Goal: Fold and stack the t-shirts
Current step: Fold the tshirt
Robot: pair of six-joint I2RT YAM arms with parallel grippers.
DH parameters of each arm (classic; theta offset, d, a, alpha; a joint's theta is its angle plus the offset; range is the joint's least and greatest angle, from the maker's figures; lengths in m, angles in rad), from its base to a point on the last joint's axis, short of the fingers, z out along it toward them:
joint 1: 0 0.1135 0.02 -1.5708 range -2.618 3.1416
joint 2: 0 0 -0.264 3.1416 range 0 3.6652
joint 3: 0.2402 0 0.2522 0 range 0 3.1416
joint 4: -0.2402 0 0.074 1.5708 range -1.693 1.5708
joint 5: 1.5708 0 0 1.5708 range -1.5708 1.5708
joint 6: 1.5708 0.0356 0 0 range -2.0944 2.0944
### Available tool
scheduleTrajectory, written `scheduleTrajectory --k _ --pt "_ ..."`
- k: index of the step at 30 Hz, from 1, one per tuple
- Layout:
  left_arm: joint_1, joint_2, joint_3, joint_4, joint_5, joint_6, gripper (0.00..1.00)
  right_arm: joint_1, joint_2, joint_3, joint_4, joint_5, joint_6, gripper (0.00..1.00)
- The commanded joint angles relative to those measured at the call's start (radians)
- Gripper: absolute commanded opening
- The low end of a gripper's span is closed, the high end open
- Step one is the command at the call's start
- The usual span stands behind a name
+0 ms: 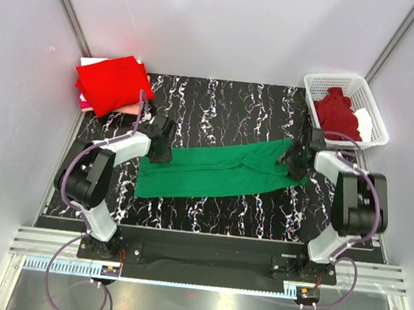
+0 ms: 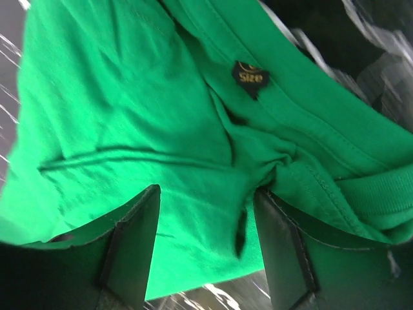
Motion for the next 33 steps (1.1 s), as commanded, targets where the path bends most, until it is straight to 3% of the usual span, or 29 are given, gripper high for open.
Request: scheduleTrajectory --k 1,7,15,17,18,19,20,22,23,24,27,32,33 --pt "-0.041 0.015 0.016 -0.003 0.044 -0.019 0.38 0.006 0.164 0.154 -0.015 -0.012 -0.056 0.66" --pt "-0.175 -0.042 -0.116 -0.033 0.045 -0.151 0.37 0.0 0.413 0.452 -0.068 -0.015 -0.049 0.62" --pt "-0.507 -0.188 -0.325 0.016 0.151 -0.508 0.4 0.075 0.752 0.968 -0.092 -0.176 0.057 0.59" --pt "-0.635 -0.234 -0.331 0.006 0.175 -0.577 0.41 0.124 0.935 1.263 -0.124 -0.271 0.048 0.59" --pt "-0.681 -0.249 -0.328 0.004 0.177 -0.644 0.42 0.138 1.005 1.502 -0.164 -0.311 0.052 0.59" --pt "-0.729 -0.283 -0.316 0.0 0.177 -0.681 0.43 0.153 1.153 1.64 -0.198 -0.363 0.057 0.59" --pt "-0.822 -0.3 -0.305 -0.004 0.177 -0.713 0.44 0.179 1.227 1.776 -0.222 -0.387 0.062 0.59" --pt "-0.909 -0.344 -0.242 -0.068 0.145 -0.799 0.47 0.187 1.355 2.011 -0.175 -0.465 0.129 0.61" --pt "-0.989 -0.36 -0.215 -0.151 0.093 -0.83 0.5 0.187 1.349 1.985 -0.014 -0.495 0.17 0.63" --pt "-1.027 -0.37 -0.187 -0.189 0.064 -0.881 0.51 0.185 1.324 1.842 0.071 -0.51 0.233 0.65" --pt "-1.14 -0.393 -0.084 -0.327 -0.025 -0.95 0.55 0.19 1.199 1.674 0.196 -0.475 0.211 0.7" --pt "-1.208 -0.39 0.014 -0.448 -0.166 -0.973 0.55 0.196 1.129 1.749 0.118 -0.582 0.139 0.84" --pt "-1.208 -0.392 0.025 -0.458 -0.185 -0.967 0.55 0.196 1.098 1.717 0.112 -0.579 0.122 0.91"
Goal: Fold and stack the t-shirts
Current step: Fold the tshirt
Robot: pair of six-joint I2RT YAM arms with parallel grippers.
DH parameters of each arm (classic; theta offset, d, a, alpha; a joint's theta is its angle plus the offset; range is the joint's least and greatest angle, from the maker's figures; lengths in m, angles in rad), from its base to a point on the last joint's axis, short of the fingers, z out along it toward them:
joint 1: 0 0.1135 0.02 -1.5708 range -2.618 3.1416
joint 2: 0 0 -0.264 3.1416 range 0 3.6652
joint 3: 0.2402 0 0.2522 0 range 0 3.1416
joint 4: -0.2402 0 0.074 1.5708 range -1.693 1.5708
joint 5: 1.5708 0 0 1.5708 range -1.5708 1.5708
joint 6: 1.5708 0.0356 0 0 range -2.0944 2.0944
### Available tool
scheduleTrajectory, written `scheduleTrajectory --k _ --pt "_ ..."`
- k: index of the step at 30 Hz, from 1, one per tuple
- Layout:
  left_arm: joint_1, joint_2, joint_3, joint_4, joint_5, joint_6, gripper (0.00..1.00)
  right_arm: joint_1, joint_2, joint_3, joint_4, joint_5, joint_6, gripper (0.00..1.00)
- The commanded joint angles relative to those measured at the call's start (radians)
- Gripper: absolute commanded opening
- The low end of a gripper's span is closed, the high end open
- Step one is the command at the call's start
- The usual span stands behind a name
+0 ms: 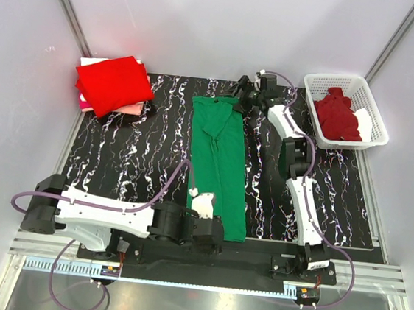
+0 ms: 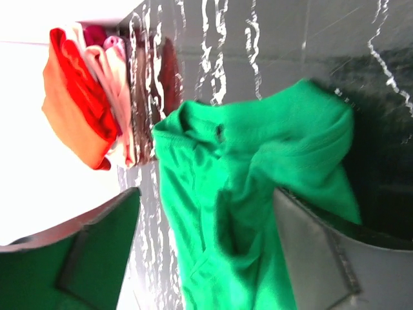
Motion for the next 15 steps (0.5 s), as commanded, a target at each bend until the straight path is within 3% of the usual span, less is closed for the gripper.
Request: scheduleTrajectory --k 1,3,8,11,12,14,15 --pt "-0.003 -0.017 0.045 -0.139 -0.168 -0.054 0.55 -0.01 -0.231 -0.014 -0.017 -0.057 -0.071 0.94" --pt "-0.003 -0.029 0.074 -0.175 -0.229 -0.023 0.55 -0.012 -0.316 -0.097 -0.05 0.008 -0.143 0.99" --pt "0.0 -0.074 0.136 -0.363 -0.411 -0.029 0.58 -0.024 -0.588 -0.263 -0.206 0.144 -0.245 1.0" --pt "0.015 -0.155 0.108 -0.374 -0.5 -0.026 0.67 -0.026 -0.796 -0.506 -0.244 0.23 -0.258 0.98" --pt "0.024 -0.211 0.064 -0.354 -0.51 -0.01 0.69 -0.024 -0.918 -0.662 -0.251 0.265 -0.255 0.98" --pt "0.09 -0.309 -0.043 -0.239 -0.47 0.088 0.67 -0.024 -1.034 -0.892 -0.277 0.293 -0.246 0.98" --pt "0.183 -0.343 -0.086 -0.191 -0.434 0.122 0.67 -0.024 -1.142 -0.965 -0.293 0.298 -0.247 0.97"
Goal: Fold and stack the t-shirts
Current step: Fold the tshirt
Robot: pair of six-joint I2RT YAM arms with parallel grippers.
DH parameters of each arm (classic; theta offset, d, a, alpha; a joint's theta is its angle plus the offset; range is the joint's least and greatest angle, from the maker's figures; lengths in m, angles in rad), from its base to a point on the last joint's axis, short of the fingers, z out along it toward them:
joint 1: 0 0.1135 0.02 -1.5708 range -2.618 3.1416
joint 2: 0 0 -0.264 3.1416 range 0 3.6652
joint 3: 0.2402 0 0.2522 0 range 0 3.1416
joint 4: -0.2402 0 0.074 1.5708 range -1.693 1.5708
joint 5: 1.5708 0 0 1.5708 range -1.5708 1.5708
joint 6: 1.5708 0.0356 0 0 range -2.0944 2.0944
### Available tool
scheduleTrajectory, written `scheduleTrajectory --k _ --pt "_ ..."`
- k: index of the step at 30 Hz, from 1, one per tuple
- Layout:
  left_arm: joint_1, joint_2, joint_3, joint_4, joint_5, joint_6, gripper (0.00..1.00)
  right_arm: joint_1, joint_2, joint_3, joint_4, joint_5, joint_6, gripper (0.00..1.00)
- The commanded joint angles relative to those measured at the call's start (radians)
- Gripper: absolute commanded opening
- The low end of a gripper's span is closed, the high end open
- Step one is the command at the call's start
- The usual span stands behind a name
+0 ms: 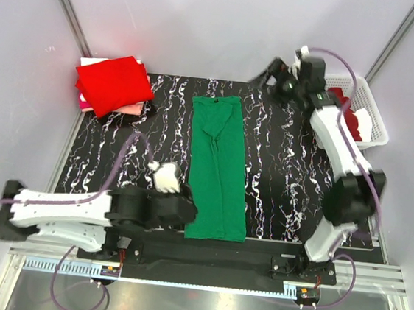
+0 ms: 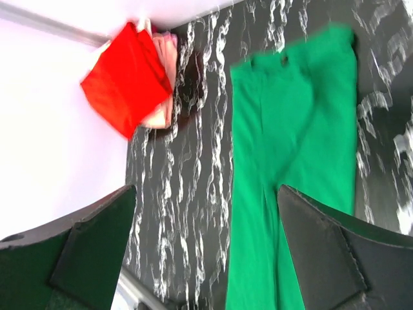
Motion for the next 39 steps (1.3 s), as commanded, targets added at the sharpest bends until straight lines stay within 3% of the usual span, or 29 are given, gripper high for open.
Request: scheduleTrajectory --k 1,3,4,6,9,14,19,30,39 --pt "0.172 -0.132 -0.142 0.189 0.04 0.131 0.66 0.0 -0.227 -0.297 -0.118 0.082 -0.032 0.97" --pt "0.338 -0.207 -0.255 0.314 0.162 0.258 0.64 0.003 -0.377 -0.498 -0.145 0.095 -0.039 0.96" --pt "0.377 -0.219 -0.28 0.397 0.237 0.286 0.64 0.005 -0.425 -0.561 -0.162 0.102 -0.039 0.96" --pt "0.442 -0.207 -0.294 0.407 0.262 0.326 0.64 0.025 -0.563 -0.75 -0.176 0.109 -0.023 0.95" --pt "0.447 -0.119 -0.285 0.379 0.264 0.325 0.65 0.086 -0.698 -0.949 -0.184 0.117 -0.007 0.92" --pt "0.442 0.01 -0.39 0.554 0.38 0.29 0.54 0.179 -0.873 -1.201 -0.214 0.105 0.106 0.81" --pt "0.415 0.018 -0.477 0.672 0.421 0.242 0.52 0.304 -0.98 -1.279 -0.233 0.12 0.191 0.72" --pt "0.237 0.167 -0.383 0.562 0.322 0.162 0.48 0.48 -0.808 -1.347 -0.098 0.146 0.267 0.64" --pt "0.227 0.129 -0.388 0.525 0.282 0.13 0.48 0.526 -0.717 -1.309 -0.095 0.169 0.255 0.47"
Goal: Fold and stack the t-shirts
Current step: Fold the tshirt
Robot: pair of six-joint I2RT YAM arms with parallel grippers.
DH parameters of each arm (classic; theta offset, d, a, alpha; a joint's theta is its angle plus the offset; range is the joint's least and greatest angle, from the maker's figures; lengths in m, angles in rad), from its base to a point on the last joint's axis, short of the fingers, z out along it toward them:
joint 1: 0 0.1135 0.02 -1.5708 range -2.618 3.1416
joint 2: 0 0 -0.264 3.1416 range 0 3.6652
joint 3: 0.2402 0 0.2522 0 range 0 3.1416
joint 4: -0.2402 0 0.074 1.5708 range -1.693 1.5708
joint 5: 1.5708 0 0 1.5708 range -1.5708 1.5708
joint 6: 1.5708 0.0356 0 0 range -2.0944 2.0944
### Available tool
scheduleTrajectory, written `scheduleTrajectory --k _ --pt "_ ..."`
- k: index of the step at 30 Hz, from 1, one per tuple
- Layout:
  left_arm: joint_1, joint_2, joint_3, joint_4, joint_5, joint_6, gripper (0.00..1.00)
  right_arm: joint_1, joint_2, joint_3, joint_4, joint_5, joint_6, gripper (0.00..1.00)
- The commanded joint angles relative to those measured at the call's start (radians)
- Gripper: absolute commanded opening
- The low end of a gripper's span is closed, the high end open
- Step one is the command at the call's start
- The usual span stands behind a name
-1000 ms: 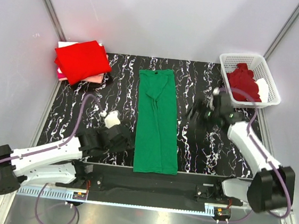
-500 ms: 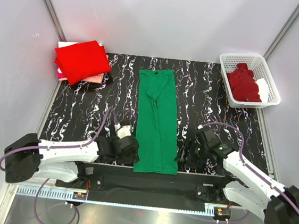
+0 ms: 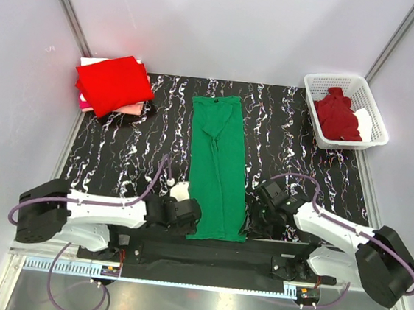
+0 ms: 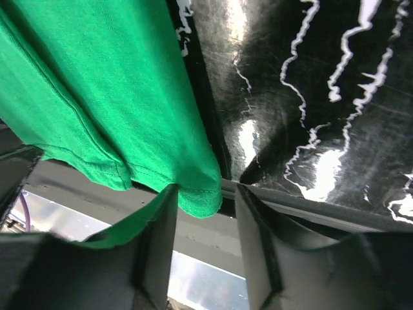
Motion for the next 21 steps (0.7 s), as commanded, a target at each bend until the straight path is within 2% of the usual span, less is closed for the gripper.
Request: scheduleTrajectory --k 1,3,4,7,11,16,19,21 --pt "-0.003 -0.056 0.017 -0.016 -0.069 -0.043 0.49 0.019 0.015 0.041 0.033 0.041 0.006 0.42" --pt "-0.003 -0.085 -0.01 -0.013 -0.075 -0.054 0.5 0.026 0.017 0.041 0.036 0.048 0.009 0.31" --pt "-0.003 -0.102 -0.03 -0.004 -0.076 -0.06 0.52 0.028 0.015 0.04 0.038 0.051 0.013 0.18" --pt "-0.012 -0.122 -0.063 0.046 -0.062 -0.071 0.6 0.031 0.004 0.034 0.042 0.056 0.017 0.07" --pt "-0.049 -0.112 -0.113 0.107 -0.049 -0.114 0.62 0.031 -0.003 0.026 0.048 0.062 0.02 0.02" --pt "-0.065 -0.07 -0.086 0.087 -0.054 -0.118 0.62 0.031 -0.006 0.023 0.05 0.064 0.02 0.01" --pt "-0.07 -0.056 -0.087 0.092 -0.059 -0.123 0.6 0.031 -0.012 0.02 0.053 0.064 0.022 0.0" --pt "-0.07 -0.053 -0.087 0.104 -0.062 -0.123 0.55 0.031 -0.017 0.018 0.054 0.064 0.023 0.0"
